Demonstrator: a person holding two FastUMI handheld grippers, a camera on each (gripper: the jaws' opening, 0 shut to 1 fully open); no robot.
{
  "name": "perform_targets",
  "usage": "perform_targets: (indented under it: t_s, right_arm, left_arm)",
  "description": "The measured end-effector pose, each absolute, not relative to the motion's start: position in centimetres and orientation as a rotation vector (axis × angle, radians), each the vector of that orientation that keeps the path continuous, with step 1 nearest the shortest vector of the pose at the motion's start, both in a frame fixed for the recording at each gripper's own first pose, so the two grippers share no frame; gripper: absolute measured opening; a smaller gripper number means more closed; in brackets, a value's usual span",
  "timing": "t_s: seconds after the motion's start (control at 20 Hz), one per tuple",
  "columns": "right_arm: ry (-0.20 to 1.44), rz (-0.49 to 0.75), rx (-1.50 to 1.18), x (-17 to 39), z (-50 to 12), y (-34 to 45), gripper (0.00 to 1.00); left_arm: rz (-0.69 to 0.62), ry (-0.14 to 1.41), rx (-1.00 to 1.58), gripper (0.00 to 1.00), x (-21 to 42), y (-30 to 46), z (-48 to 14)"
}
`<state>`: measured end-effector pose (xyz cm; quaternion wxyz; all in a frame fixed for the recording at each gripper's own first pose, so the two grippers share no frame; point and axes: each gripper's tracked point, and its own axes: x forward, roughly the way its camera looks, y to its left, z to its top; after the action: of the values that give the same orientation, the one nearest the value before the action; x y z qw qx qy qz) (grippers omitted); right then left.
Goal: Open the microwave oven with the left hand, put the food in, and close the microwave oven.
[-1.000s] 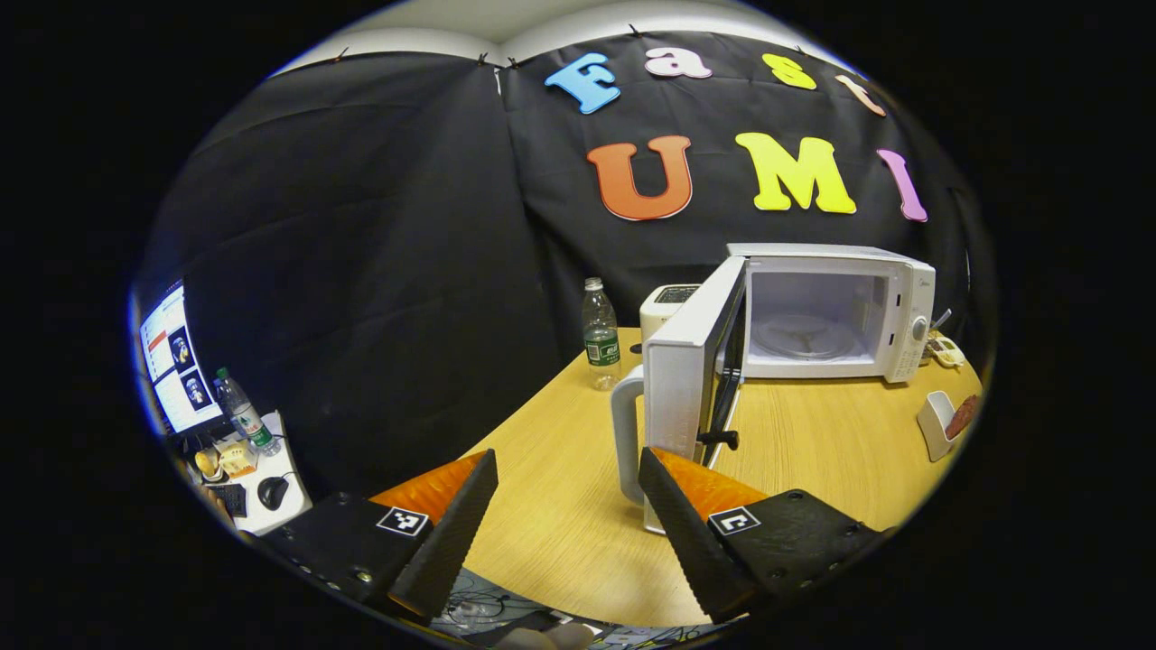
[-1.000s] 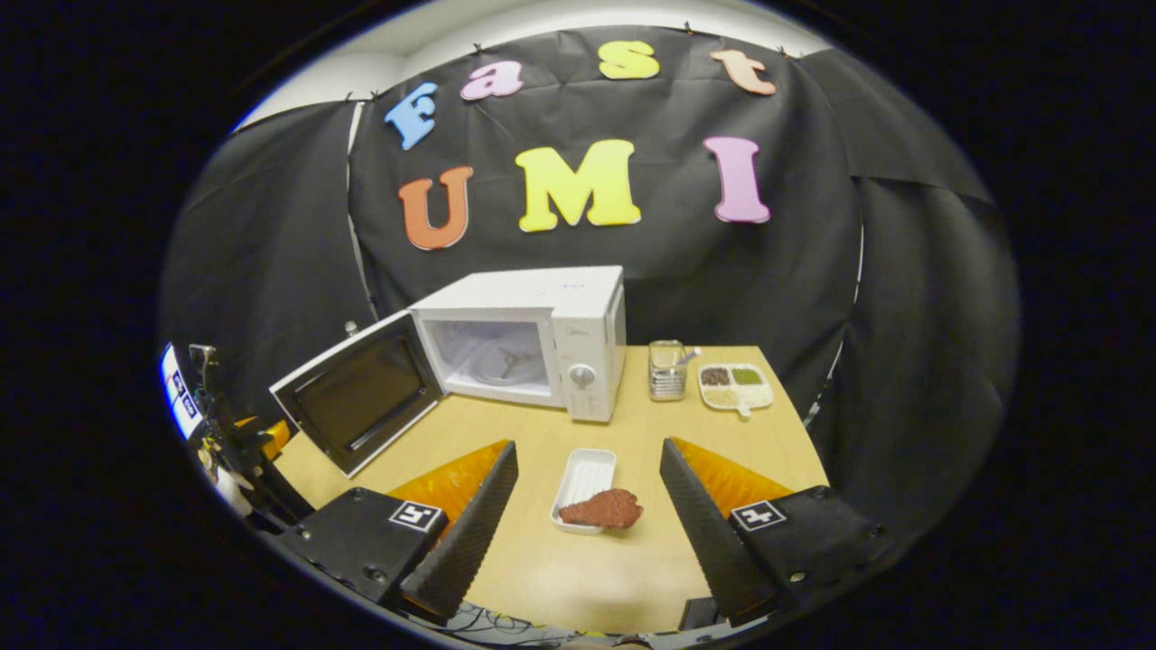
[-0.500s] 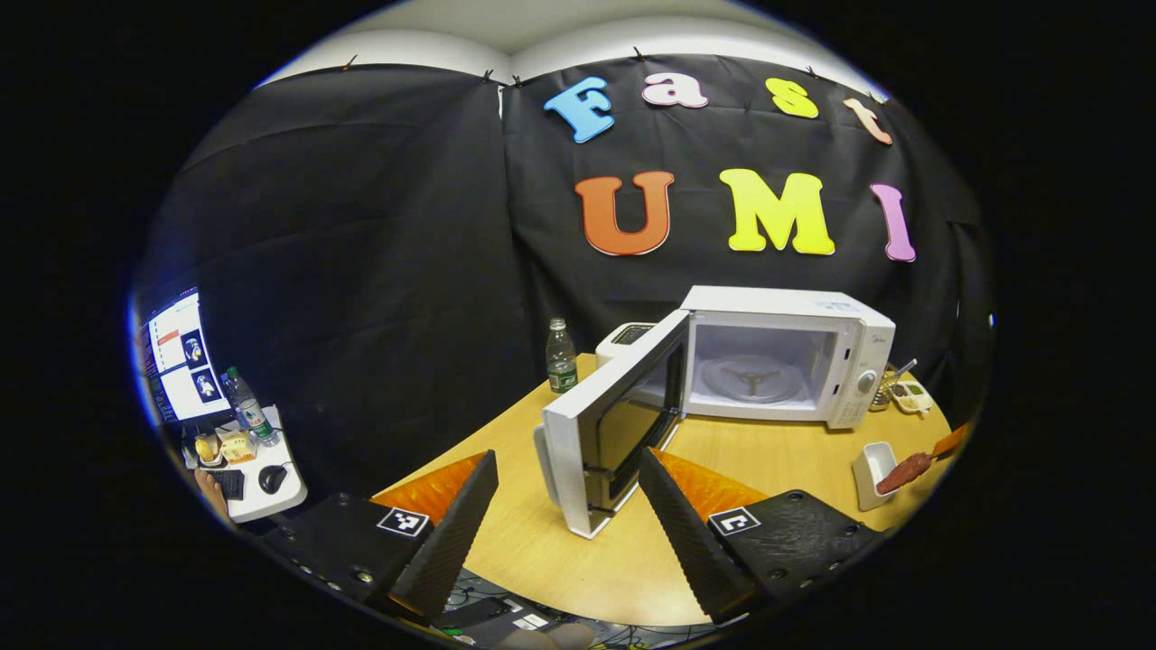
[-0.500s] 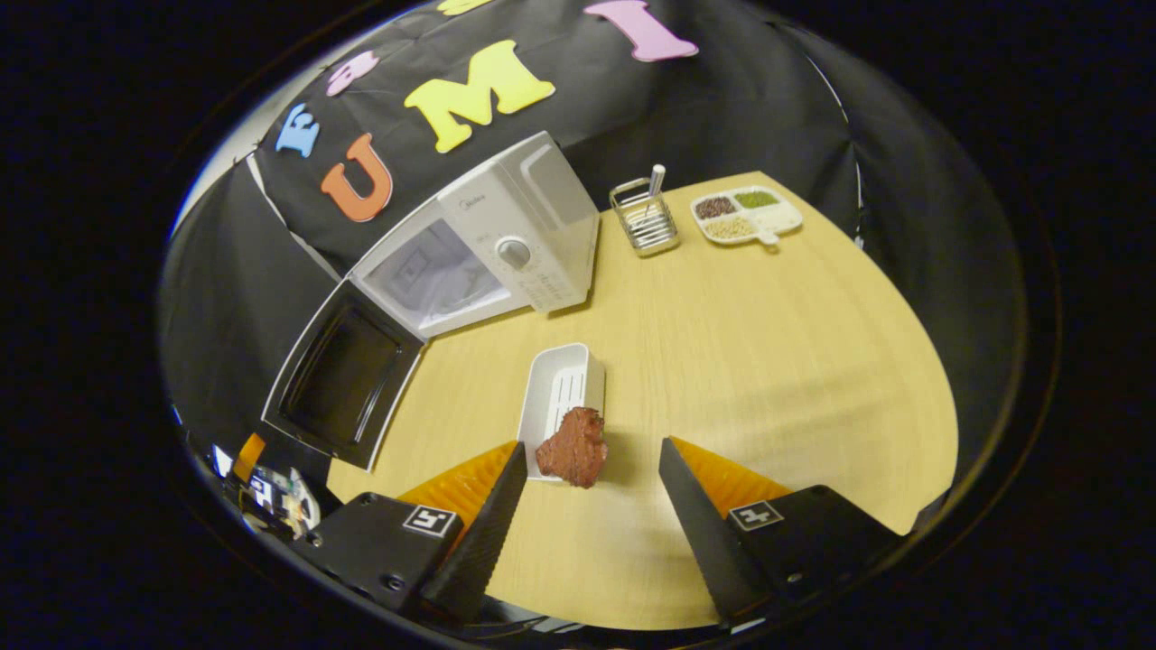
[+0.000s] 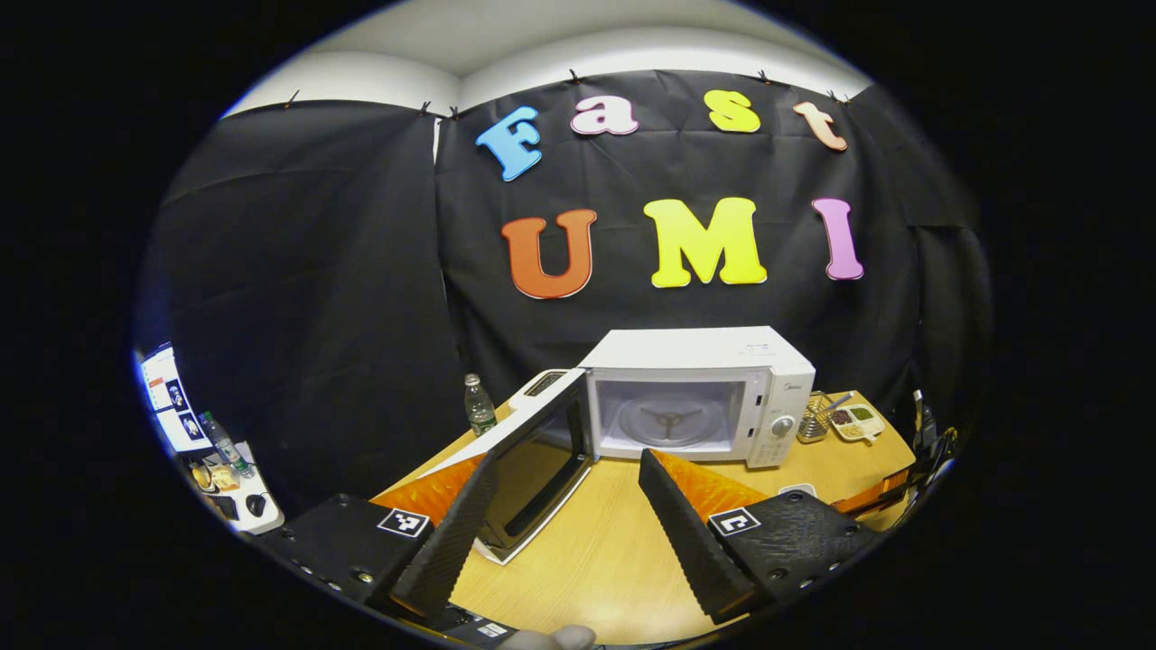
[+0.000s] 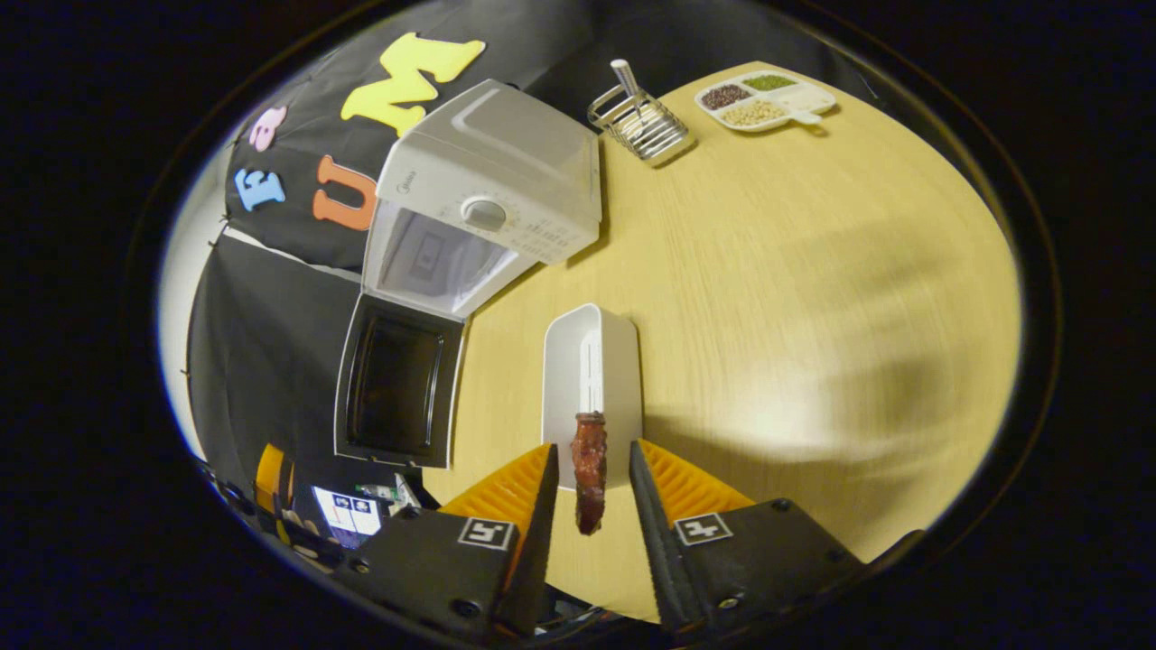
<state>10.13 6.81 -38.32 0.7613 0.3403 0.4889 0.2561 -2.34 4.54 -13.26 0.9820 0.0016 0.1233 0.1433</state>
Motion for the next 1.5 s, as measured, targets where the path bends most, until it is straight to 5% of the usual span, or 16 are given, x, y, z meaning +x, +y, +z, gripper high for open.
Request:
perform_targets:
  t_s: [0.15,0.55,0.6,0.7,0.9,1.0,1.1,1.15,1.25,1.35,1.4,1.5]
  right_arm:
    - [1.108,0.566,0.808,10.3,-38.1,7.1,0.10]
    - [1.009,0.536,0.782,11.7,-33.9,6.9,0.16]
    - [0.979,0.521,0.802,11.8,-32.5,7.2,0.07]
    - [0.908,0.502,0.850,11.9,-29.5,8.5,0.07]
    - [0.729,0.434,0.904,12.8,-24.8,13.2,0.05]
    - [0.653,0.381,0.953,13.9,-23.7,16.1,0.12]
    - [0.591,0.341,1.031,15.4,-23.3,19.9,0.03]
    - [0.574,0.344,1.071,16.2,-23.1,22.2,0.12]
    - [0.526,0.322,1.129,18.0,-23.1,25.7,0.12]
    - [0.467,0.294,1.202,20.6,-23.5,28.5,0.03]
    - [0.449,0.273,1.225,21.7,-24.0,29.4,0.12]
    - [0.410,0.204,1.256,24.3,-25.5,30.6,0.11]
  left_arm:
    - [0.265,0.262,0.015,0.96,-1.6,3.1,-13.2]
    - [0.158,0.203,0.045,0.96,0.7,2.5,-11.7]
    - [0.127,0.198,0.038,0.96,1.0,2.5,-11.9]
    - [0.057,0.190,0.038,0.96,1.4,2.6,-12.3]
    - [-0.051,0.180,0.063,0.96,1.4,4.8,-12.7]
    - [-0.082,0.196,0.070,0.96,1.0,6.1,-13.6]
    - [-0.117,0.216,0.066,0.96,0.6,7.1,-14.6]
    - [-0.127,0.234,0.063,0.96,0.3,7.7,-15.2]
    - [-0.143,0.259,0.056,0.96,-0.5,8.8,-16.1]
    - [-0.152,0.251,0.049,0.96,-0.8,9.7,-16.6]
    - [-0.151,0.244,0.034,0.96,-0.9,10.1,-16.8]
    - [-0.138,0.235,0.019,0.96,-1.1,10.6,-17.5]
